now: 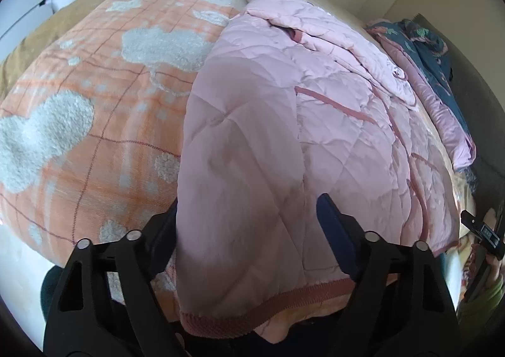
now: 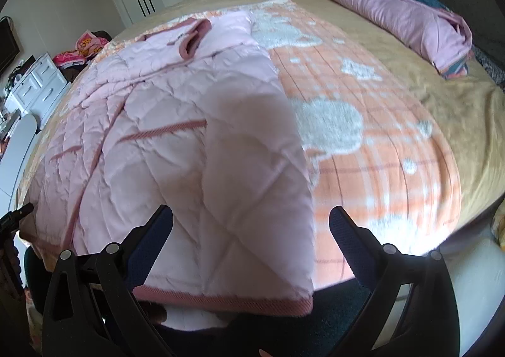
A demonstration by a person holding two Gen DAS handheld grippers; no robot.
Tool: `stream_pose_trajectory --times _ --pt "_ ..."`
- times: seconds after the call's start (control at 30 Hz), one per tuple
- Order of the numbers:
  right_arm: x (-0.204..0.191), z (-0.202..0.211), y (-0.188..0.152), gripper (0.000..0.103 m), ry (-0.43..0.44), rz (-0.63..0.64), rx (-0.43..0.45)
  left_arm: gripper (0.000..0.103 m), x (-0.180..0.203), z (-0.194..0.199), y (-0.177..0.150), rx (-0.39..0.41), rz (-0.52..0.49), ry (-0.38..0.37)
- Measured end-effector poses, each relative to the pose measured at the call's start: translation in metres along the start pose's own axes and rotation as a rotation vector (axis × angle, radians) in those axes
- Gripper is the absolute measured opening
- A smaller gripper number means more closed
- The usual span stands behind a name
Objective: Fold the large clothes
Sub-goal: 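Close both grippers on the ribbed hem of the jacket, then lift the hem with both grippers and fold it toward the collar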
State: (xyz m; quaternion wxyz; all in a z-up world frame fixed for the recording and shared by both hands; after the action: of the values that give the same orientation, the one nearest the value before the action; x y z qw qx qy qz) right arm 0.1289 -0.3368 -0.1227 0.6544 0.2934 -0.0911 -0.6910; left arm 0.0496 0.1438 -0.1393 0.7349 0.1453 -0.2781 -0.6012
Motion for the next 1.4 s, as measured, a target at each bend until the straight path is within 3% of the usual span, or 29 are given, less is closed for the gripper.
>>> stream_pose_trajectory --times 0.07,0.13,0.4,0.57,0.67,0.7,0.77,0.87,1.0,1.13,1.23,1.3,1.4 --pt "0.005 -0.002 -0.007 0.099 0.009 -0.01 -0.019 0.064 0.001 0.004 -0.001 0.002 -0.007 0.0" --pt "0.01 -0.005 -0.016 0.099 0.026 -0.016 -0.043 0.051 0.003 0.006 -0.002 0.002 -0.005 -0.02" --pt "0.019 -0.023 -0.05 0.099 0.088 -0.066 -0.145 0.052 0.012 0.007 -0.014 -0.035 -0.023 -0.036" --pt "0.013 -0.027 -0.058 0.098 0.188 -0.124 -0.173 0.056 0.016 0.007 -0.022 -0.051 -0.041 -0.031" --pt "0.002 -0.022 -0.058 0.077 0.225 -0.118 -0.163 0.06 0.017 0.006 -0.023 -0.052 -0.043 -0.029" --pt "-0.003 -0.016 -0.056 0.058 0.249 -0.109 -0.151 0.063 0.018 0.006 -0.023 -0.053 -0.044 -0.029" --pt "-0.009 -0.007 -0.048 0.045 0.281 -0.103 -0.126 0.068 0.018 0.004 -0.023 -0.061 -0.044 -0.026" --pt "-0.02 0.008 -0.036 0.042 0.335 -0.079 -0.083 0.075 0.021 0.001 -0.02 -0.069 -0.053 -0.033" --pt "-0.023 0.001 -0.03 0.046 0.352 -0.094 -0.093 0.074 0.022 -0.005 -0.02 -0.072 -0.06 -0.014" --pt "-0.023 -0.017 -0.034 0.056 0.357 -0.122 -0.148 0.033 0.022 0.0 -0.014 -0.05 -0.055 0.028" --pt "-0.024 -0.025 -0.036 0.056 0.362 -0.136 -0.176 0.018 0.024 0.004 -0.01 -0.031 -0.058 0.021" --pt "-0.025 -0.022 -0.032 0.038 0.377 -0.155 -0.167 0.013 0.025 0.009 -0.006 -0.013 -0.052 0.008" --pt "-0.033 -0.003 -0.018 0.026 0.425 -0.158 -0.114 0.01 0.028 0.019 0.005 0.022 -0.045 -0.018"
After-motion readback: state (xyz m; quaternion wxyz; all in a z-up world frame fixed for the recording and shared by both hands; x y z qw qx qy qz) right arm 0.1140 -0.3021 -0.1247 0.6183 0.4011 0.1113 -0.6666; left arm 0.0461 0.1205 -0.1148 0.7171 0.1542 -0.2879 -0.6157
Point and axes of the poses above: each gripper's, at about its wrist camera, not at the fingertips, and z roughly against the way its jaws point, x to its right, y to its top, the point moved 9 cm from there along -z, roughly the way its jaws point, and after that the axes turned 10 degrees about -z, right-handed, at the moved point
